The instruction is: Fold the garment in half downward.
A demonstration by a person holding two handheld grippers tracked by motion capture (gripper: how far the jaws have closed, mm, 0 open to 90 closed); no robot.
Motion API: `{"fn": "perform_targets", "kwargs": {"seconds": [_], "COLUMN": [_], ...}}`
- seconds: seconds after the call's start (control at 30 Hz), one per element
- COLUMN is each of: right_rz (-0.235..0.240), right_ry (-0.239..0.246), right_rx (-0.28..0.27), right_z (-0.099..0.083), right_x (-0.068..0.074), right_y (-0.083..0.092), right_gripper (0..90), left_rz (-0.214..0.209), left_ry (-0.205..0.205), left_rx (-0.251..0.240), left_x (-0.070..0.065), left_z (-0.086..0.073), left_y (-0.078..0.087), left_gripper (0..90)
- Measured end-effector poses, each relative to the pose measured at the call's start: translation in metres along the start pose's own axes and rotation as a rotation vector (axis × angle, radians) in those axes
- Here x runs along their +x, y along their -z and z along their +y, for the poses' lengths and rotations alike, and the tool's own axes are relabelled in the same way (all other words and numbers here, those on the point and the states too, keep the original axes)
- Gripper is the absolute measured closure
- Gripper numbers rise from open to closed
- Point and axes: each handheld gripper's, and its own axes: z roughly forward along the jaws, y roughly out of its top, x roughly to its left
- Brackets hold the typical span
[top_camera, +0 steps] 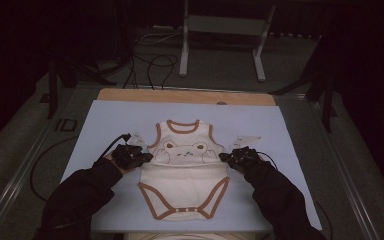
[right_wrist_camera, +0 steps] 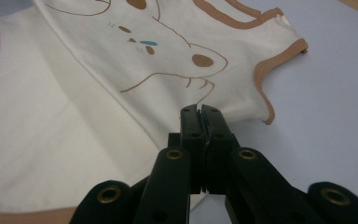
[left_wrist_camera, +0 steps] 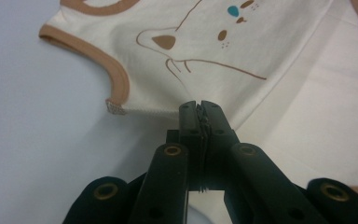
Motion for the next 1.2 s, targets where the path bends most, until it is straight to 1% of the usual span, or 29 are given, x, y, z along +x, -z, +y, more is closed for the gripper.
{"fn": "perform_targets", "kwargs": {"seconds": [0.13, 0.2, 0.3, 0.43, 0.6, 0.73, 0.83, 0.9, 0.93, 1.0, 1.1, 1.2], "right_rz": [0.000, 0.003, 0.016, 0.023, 0.030, 0.038, 0.046, 0.054, 0.053, 0.059, 0.066, 0.074], "right_ry": [0.018, 0.020, 0.014, 0.019, 0.016, 0.010, 0.012, 0.013, 0.017, 0.011, 0.006, -0.007], "right_rx": [-0.004, -0.001, -0.010, -0.008, -0.007, -0.007, 0.001, 0.010, 0.011, 0.015, 0.022, 0.021], "right_z": [-0.004, -0.006, -0.010, -0.016, -0.022, -0.027, -0.030, -0.033, -0.034, -0.038, -0.042, -0.048], "right_x": [0.009, 0.013, 0.020, 0.029, 0.035, 0.040, 0.044, 0.047, 0.049, 0.051, 0.054, 0.056], "right_y": [0.006, 0.009, 0.013, 0.018, 0.024, 0.028, 0.030, 0.031, 0.031, 0.031, 0.032, 0.034], "right_gripper": [89.3, 89.3, 89.3, 89.3, 89.3, 89.2, 89.2, 89.3, 89.2, 89.2, 89.2, 89.3], "left_rz": [0.001, -0.001, -0.008, -0.018, -0.029, -0.038, -0.043, -0.049, -0.051, -0.059, -0.072, -0.082], "left_ry": [-0.022, -0.022, -0.019, -0.026, -0.042, -0.034, -0.046, -0.045, -0.056, -0.059, -0.076, -0.070], "left_rx": [0.005, 0.004, 0.006, 0.012, 0.005, -0.005, 0.006, 0.011, 0.019, 0.023, 0.034, 0.036], "left_x": [-0.009, -0.010, -0.012, -0.017, -0.027, -0.032, -0.037, -0.040, -0.042, -0.047, -0.053, -0.057], "left_z": [-0.003, -0.005, -0.009, -0.013, -0.020, -0.026, -0.030, -0.033, -0.034, -0.037, -0.041, -0.045], "left_y": [0.003, 0.004, 0.004, 0.005, 0.009, 0.012, 0.012, 0.012, 0.012, 0.011, 0.011, 0.011], "left_gripper": [89.0, 89.0, 89.0, 89.0, 89.0, 89.0, 89.0, 89.0, 89.0, 89.0, 89.0, 89.0]}}
